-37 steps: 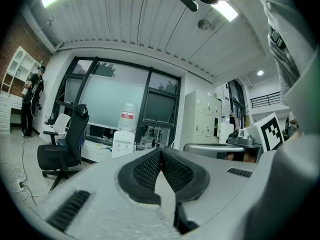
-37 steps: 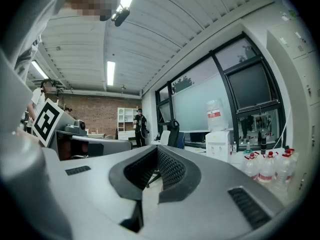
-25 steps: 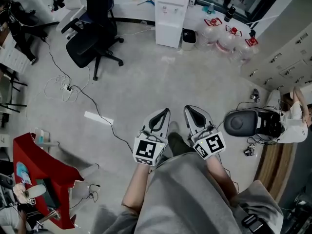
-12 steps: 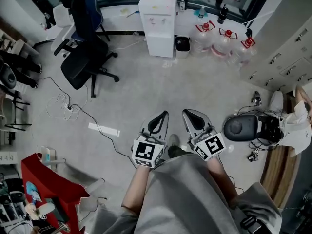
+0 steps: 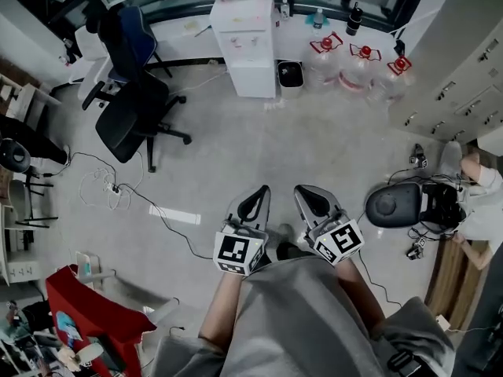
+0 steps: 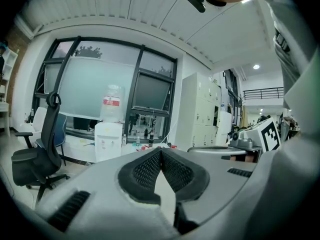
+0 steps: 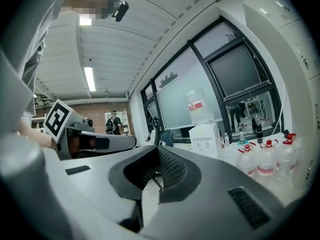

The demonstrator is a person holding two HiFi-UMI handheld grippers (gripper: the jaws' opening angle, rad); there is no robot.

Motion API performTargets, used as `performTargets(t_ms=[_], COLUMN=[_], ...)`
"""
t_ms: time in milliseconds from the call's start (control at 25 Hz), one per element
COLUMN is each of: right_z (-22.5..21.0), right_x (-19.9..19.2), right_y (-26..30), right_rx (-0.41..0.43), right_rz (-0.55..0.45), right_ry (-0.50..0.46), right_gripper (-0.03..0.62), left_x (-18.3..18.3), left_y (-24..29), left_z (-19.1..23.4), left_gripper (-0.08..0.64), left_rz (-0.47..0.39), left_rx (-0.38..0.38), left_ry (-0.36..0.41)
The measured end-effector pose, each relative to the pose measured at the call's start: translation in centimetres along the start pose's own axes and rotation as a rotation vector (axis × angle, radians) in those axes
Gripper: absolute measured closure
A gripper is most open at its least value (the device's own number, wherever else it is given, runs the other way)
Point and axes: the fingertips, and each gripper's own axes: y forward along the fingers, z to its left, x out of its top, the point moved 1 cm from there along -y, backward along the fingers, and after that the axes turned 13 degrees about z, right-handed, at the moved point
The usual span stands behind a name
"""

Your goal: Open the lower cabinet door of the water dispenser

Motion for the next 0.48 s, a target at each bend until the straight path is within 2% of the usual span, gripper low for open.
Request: performTargets(t_ms=[240,480], right_z=[-1.9,-3.2], right_x=[0.5,2.6], right_y=[3.3,9.2], right_rx=[-0.031,-0.078], right_rz=[0.008,0.005], right_ry=[0.006,0.005], right_gripper=[0.581,0.581], left_x=[0.7,2.8], left_y=[2.7,5.0], left_z=[3.6,9.4], left_gripper=[0.551,0.551], left_rz=[0.0,-0.012], left_rx=[-0.026,-0.071], left_ry=[-0.002,0.018])
